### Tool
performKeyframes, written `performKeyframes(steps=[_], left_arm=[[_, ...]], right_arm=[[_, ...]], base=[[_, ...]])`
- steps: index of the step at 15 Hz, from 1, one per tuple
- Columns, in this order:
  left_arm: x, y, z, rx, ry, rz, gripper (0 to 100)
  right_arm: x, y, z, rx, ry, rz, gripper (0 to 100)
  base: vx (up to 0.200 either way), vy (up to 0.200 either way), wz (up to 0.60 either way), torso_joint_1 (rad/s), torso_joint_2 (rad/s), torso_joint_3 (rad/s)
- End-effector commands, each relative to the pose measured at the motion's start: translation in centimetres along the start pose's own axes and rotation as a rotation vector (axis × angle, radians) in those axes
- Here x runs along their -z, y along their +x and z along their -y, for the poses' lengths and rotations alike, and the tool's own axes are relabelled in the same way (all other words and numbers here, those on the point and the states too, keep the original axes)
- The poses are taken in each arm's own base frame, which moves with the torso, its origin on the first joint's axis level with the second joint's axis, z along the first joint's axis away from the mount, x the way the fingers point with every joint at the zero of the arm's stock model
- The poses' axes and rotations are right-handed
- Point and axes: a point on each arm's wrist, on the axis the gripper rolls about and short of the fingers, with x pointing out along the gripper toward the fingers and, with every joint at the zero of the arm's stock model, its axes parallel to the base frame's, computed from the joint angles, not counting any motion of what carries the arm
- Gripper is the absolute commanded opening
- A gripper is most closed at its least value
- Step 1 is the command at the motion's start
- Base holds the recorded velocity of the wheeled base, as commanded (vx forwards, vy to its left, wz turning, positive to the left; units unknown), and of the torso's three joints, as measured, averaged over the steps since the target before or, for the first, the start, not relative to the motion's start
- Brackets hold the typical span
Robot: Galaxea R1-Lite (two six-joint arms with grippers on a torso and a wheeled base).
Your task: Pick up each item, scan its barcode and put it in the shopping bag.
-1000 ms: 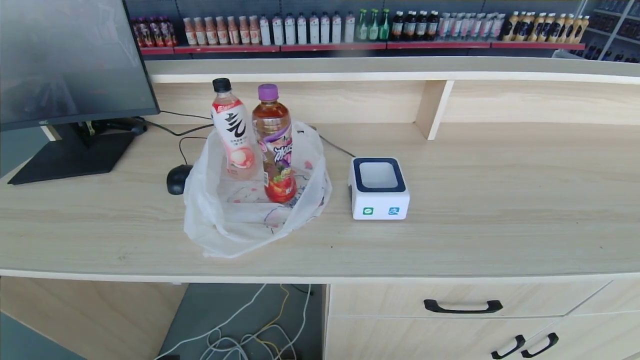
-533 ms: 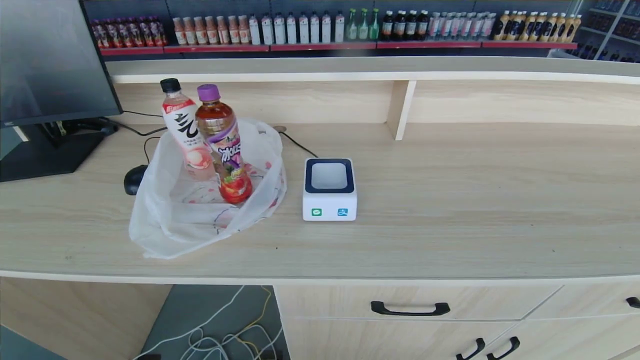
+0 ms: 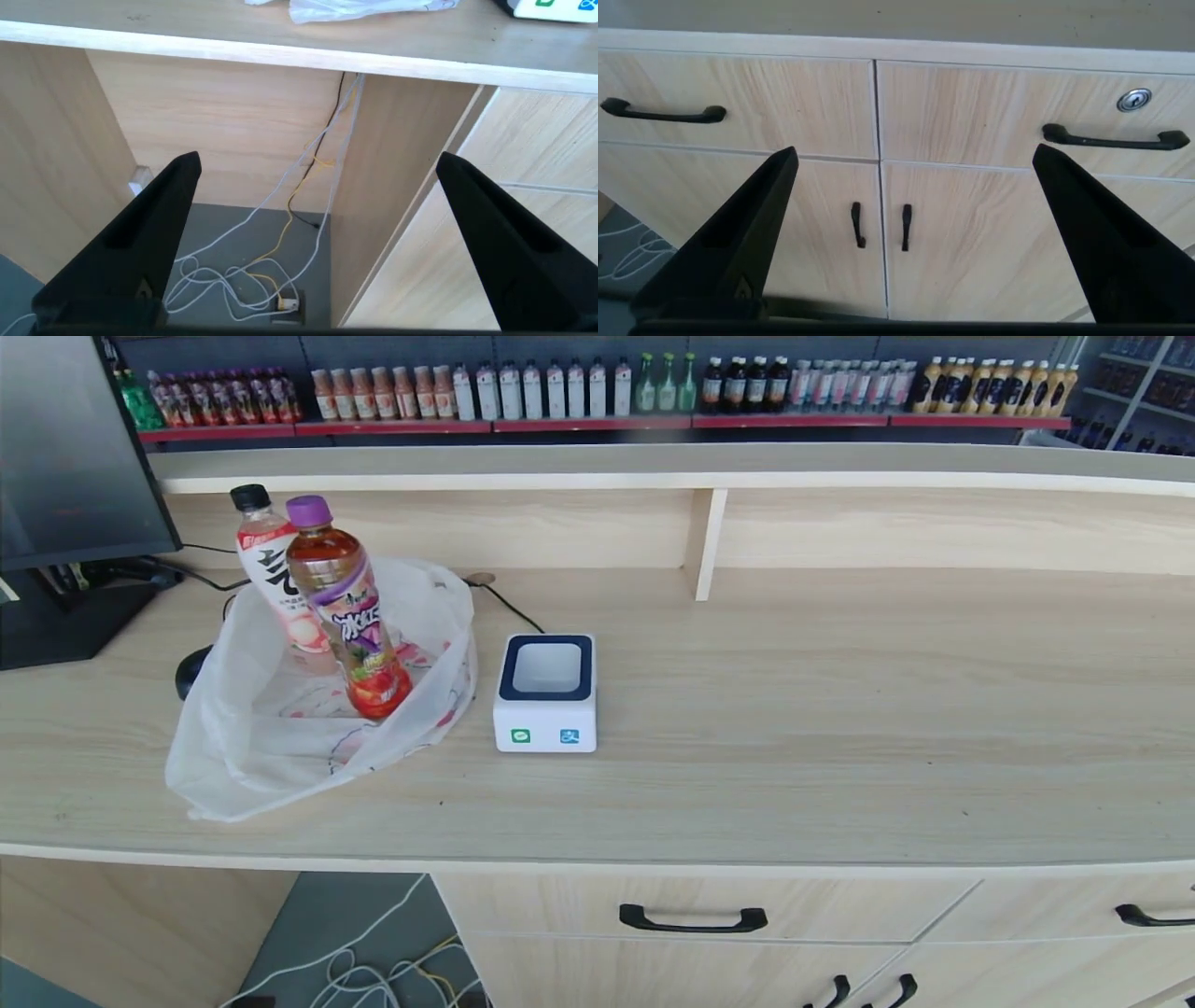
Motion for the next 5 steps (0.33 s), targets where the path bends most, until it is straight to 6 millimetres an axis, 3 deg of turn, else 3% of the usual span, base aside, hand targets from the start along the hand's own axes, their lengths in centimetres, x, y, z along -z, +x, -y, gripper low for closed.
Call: performKeyframes(steps=[1,5], left_arm=[[0.00,0.00,0.00,0.000,0.000,0.001,100],[0.00,0.01,0.00,0.000,0.000,-0.001,100]], right_arm=[[0.02,0.02,0.00,0.000,0.000,-0.002,100],[0.02,0.02,0.00,0.000,0.000,-0.002,100]], base=[[0.000,0.000,0.00,0.000,0.00,0.000],[0.000,0.000,0.00,0.000,0.00,0.000]])
